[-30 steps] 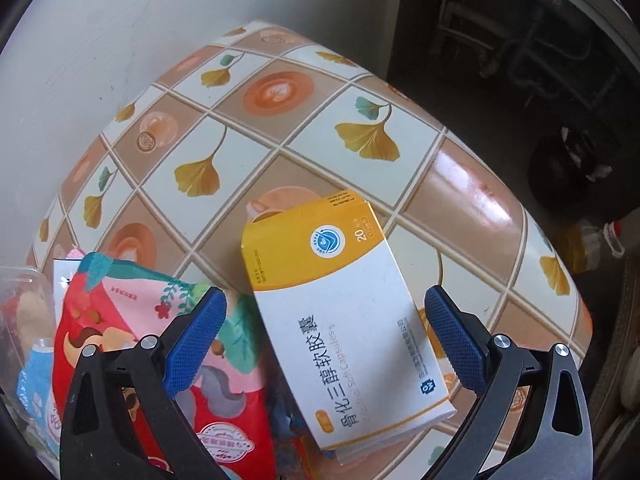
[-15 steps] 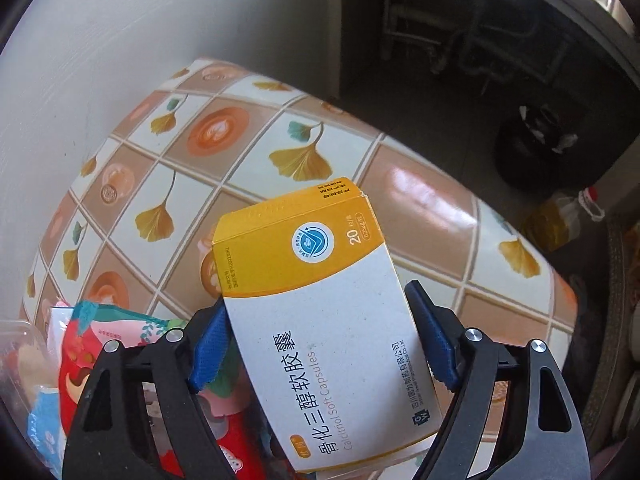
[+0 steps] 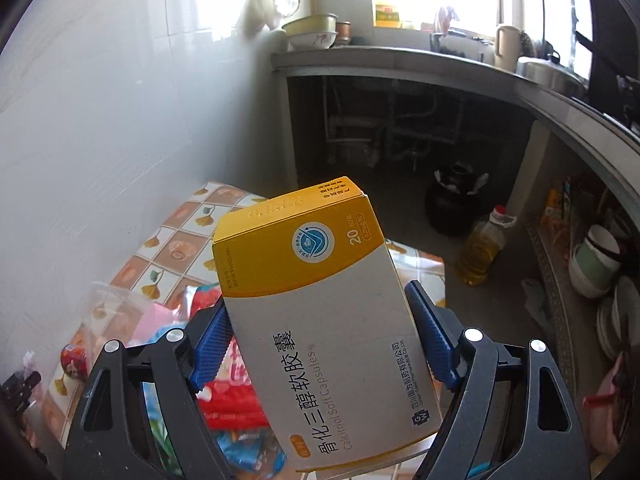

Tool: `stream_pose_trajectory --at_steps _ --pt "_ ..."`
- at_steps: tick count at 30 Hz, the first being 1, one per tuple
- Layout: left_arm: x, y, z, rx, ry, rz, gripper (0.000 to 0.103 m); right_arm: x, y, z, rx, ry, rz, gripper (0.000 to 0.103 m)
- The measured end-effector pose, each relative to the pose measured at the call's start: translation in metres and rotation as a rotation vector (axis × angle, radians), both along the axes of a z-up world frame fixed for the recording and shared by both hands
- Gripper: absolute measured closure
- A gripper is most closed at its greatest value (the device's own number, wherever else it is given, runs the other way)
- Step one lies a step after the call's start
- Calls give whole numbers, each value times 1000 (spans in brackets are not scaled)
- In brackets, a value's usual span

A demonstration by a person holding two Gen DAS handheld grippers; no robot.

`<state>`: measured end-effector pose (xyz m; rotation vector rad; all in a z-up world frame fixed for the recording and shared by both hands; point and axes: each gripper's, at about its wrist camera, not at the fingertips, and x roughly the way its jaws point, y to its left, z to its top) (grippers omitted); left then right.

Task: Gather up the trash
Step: 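Carry both items to the blue wastebasket and release them from both grippers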

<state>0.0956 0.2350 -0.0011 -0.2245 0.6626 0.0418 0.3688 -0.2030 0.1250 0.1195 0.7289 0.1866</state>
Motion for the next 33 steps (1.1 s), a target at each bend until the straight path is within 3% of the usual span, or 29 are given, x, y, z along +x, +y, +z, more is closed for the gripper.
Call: stream_pose_trajectory --at_steps 5,9,13,19,22,27,33 --pt "-13 -22 20 4 -65 -84 72 -104 -16 -11 105 16 -65 26" --pt "-8 -60 38 0 -99 -212 72 -170 -32 -37 160 64 -168 26" --pt "5 -112 53 -21 -110 -370 72 -227 -59 -66 241 110 -307 26" --pt "31 -224 69 -39 -74 -650 72 -310 -103 -110 358 170 -544 26" --pt "44 -283 70 -42 -22 -763 72 -342 -127 -130 401 198 -654 26" --pt "73 -396 57 -97 177 -952 72 -376 -166 -172 519 247 -802 26" --pt "102 -524 12 -83 429 -1095 71 -397 -204 -230 694 288 -949 26"
